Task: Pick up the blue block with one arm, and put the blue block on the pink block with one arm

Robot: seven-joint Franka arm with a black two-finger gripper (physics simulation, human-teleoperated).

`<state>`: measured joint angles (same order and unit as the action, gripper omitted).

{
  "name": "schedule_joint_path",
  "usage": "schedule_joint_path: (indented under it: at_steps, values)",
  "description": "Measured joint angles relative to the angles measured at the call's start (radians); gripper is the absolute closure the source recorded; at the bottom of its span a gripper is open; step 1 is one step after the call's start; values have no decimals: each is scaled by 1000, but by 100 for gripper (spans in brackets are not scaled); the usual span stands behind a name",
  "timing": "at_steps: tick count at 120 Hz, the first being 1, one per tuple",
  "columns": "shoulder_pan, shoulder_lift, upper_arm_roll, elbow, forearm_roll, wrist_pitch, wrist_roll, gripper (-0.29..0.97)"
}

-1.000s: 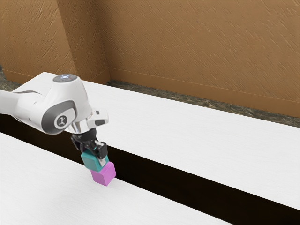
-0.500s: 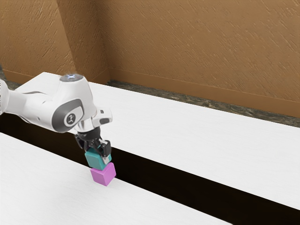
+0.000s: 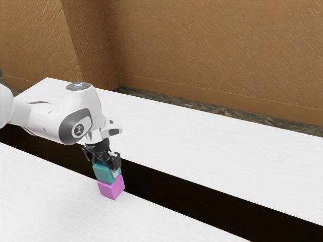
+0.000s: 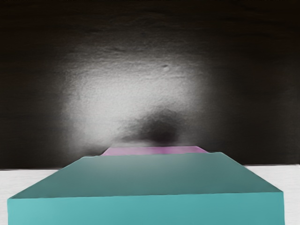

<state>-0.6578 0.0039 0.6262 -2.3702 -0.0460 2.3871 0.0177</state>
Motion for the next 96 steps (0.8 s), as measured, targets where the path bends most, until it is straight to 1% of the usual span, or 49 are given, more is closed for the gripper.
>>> schedule_joint_path:
  at_steps: [19, 38, 54, 69, 86, 96]
  values:
    - [-2, 0, -3, 1, -7, 1, 16, 13]
    - [-17, -23, 4, 7, -9, -1, 36, 7]
    - [-23, -88, 4, 51, -9, -15, 53, 5]
    - [-16, -175, 0, 147, 0, -92, 64, 4]
    - [-8, -211, -1, 184, 28, -175, 74, 3]
    - [-13, -216, -2, 233, 85, -228, 65, 3]
